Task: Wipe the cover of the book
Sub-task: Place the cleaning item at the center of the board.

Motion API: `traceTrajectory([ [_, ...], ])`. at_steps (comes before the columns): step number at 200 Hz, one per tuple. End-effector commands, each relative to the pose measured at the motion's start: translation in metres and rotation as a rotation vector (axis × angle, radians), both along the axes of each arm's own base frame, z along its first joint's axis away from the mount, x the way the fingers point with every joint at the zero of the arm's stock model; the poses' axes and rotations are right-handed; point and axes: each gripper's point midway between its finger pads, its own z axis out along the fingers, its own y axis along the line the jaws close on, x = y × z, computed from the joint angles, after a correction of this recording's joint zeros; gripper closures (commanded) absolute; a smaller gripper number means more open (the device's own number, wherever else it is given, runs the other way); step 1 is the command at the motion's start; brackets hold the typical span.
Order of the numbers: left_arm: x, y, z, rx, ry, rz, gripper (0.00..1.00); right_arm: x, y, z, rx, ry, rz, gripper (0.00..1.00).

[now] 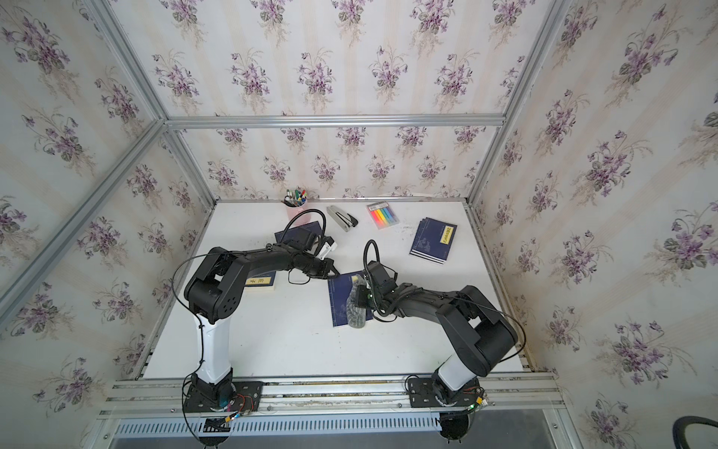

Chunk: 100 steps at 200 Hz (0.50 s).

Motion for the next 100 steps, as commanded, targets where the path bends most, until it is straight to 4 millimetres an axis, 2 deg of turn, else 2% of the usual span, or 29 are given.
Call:
traceTrajectory([
  [1,-0.022,0.028,-0.03,0.17,0.104,0.038,1.0,-0.002,-0.025,0.0,-0.039,-0.001,-0.046,1.0],
  [18,-0.021,0.027,-0.026,0.155,0.09,0.035,1.0,0.008,-0.045,0.012,-0.023,-0.023,-0.095,1.0],
  [20,-0.021,0.027,-0.024,0.152,0.087,0.034,1.0,0.016,-0.057,0.016,-0.024,-0.032,-0.134,1.0],
  [29,-0.021,0.025,-0.019,0.139,0.077,0.032,1.0,0.024,-0.07,0.027,-0.042,-0.058,-0.161,1.0],
  [58,-0.014,0.021,0.01,0.112,0.009,0.038,0.97,0.05,-0.12,0.056,-0.258,-0.129,-0.243,0.99],
  [88,-0.01,0.021,0.045,0.107,-0.058,0.044,0.88,0.06,-0.143,0.046,-0.329,-0.087,-0.275,0.95],
  [100,-0.011,0.023,0.057,0.114,-0.081,0.049,0.83,0.06,-0.15,0.038,-0.358,-0.066,-0.29,0.87],
])
